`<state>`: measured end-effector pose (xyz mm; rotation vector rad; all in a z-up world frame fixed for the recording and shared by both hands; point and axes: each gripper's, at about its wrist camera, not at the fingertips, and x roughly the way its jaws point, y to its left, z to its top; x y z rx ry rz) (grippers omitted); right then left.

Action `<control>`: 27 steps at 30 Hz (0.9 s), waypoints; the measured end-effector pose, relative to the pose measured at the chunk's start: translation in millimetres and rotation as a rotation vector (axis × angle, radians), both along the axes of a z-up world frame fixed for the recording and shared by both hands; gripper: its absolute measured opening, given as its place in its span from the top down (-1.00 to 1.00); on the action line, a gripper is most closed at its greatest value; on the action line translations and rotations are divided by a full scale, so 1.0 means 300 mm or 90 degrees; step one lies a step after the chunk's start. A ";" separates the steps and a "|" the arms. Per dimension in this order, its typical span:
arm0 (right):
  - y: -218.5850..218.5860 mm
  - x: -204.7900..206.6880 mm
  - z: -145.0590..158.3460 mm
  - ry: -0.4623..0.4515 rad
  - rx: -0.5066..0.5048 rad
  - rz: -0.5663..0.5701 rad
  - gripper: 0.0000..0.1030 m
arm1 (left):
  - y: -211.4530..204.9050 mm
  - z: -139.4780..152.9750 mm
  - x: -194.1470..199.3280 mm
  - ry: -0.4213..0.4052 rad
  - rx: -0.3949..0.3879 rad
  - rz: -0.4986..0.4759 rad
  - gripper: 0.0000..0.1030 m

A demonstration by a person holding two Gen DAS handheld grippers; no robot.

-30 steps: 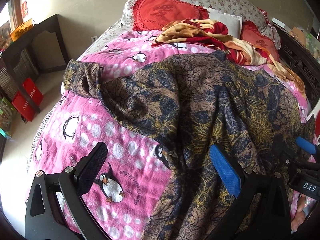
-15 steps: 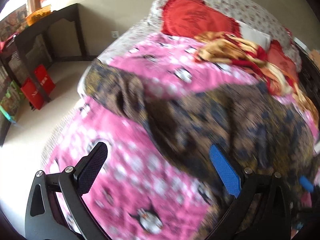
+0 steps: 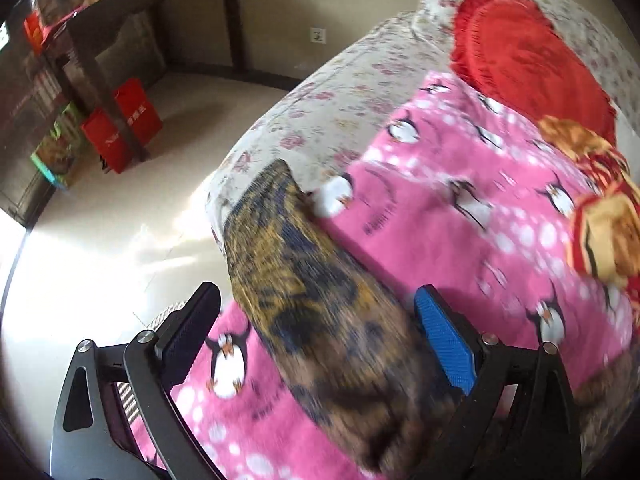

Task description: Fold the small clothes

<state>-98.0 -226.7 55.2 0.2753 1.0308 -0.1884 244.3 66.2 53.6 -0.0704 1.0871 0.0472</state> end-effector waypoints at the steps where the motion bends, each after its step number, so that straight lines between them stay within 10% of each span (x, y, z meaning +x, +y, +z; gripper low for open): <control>1: -0.003 0.000 -0.005 0.003 0.003 0.002 -1.00 | 0.017 -0.007 0.012 -0.001 -0.019 0.006 -0.91; 3: -0.006 0.002 -0.012 0.006 0.006 0.002 -1.00 | 0.052 -0.025 0.032 -0.002 -0.077 0.014 -0.85; 7: -0.015 0.012 -0.030 0.013 0.016 -0.004 -1.00 | 0.092 -0.047 0.045 -0.011 -0.221 -0.007 -0.01; 11: -0.007 0.023 -0.044 0.017 0.019 -0.001 -1.00 | 0.085 -0.003 0.031 -0.028 -0.197 -0.037 0.81; 22: -0.088 -0.075 0.053 -0.033 0.021 -0.052 -1.00 | -0.220 0.416 -0.410 -0.163 -0.254 -0.322 0.87; 27: -0.187 -0.159 0.097 -0.056 0.029 -0.111 -1.00 | -0.536 0.415 -0.679 -0.155 -0.264 -0.483 0.87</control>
